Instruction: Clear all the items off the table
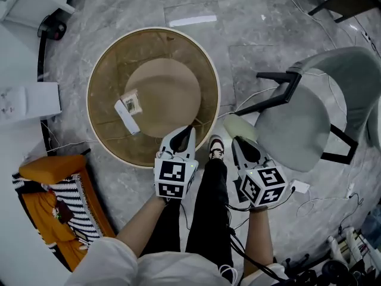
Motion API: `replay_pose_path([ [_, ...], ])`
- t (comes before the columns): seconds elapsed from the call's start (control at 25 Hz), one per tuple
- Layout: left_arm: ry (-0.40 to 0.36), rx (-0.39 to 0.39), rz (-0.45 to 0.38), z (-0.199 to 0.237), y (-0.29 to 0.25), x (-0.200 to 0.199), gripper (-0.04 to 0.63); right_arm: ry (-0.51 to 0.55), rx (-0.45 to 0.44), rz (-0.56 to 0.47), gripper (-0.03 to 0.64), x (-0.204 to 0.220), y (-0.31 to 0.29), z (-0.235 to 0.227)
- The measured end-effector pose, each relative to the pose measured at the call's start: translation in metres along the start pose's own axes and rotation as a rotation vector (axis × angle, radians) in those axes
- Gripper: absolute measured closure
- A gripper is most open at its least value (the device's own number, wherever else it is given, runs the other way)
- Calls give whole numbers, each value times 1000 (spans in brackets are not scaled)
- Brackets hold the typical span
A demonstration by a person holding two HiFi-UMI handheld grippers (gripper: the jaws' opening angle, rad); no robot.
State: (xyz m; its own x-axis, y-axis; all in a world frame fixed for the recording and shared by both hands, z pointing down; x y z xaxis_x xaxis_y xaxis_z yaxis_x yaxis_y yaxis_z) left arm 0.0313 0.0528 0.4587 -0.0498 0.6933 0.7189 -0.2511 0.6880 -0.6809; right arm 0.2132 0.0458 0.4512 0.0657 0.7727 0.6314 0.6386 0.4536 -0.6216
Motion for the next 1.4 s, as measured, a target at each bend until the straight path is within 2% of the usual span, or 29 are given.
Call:
replay_pose_path([
  [0.28, -59, 107, 25, -74, -43, -12, 592, -114, 157, -25, 581, 15, 62, -76],
  [0.44, -46, 161, 50, -117, -72, -15, 592, -170, 242, -13, 581, 24, 89, -125],
  [0.64, -77, 206, 72, -153, -100, -17, 592, -251, 333, 12, 581, 32, 107, -178],
  [0.88, -61, 203, 99, -166, -125, -17, 592, -308, 406, 88, 581, 40, 105, -216],
  [1.16, -61, 192, 106, -166, -141, -19, 592, -283, 465, 217, 581, 46, 86, -235],
  [1.4, -50, 171, 112, -152, -143, -14, 592, -297, 496, 242, 581, 43, 70, -238],
])
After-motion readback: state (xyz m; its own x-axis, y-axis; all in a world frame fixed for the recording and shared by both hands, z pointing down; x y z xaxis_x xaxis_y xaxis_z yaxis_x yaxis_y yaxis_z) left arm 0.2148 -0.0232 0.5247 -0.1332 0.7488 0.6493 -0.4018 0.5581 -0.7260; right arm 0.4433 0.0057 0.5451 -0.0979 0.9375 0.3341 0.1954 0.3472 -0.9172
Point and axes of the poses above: the fingertips, and each gripper's own axes: y backward along the fingers, z to its left, x out of its underside, the point moved 6 cm from there along y, backward along the fingers, and after that the axes turned 3 degrees about -x, right-handed, at the moved point
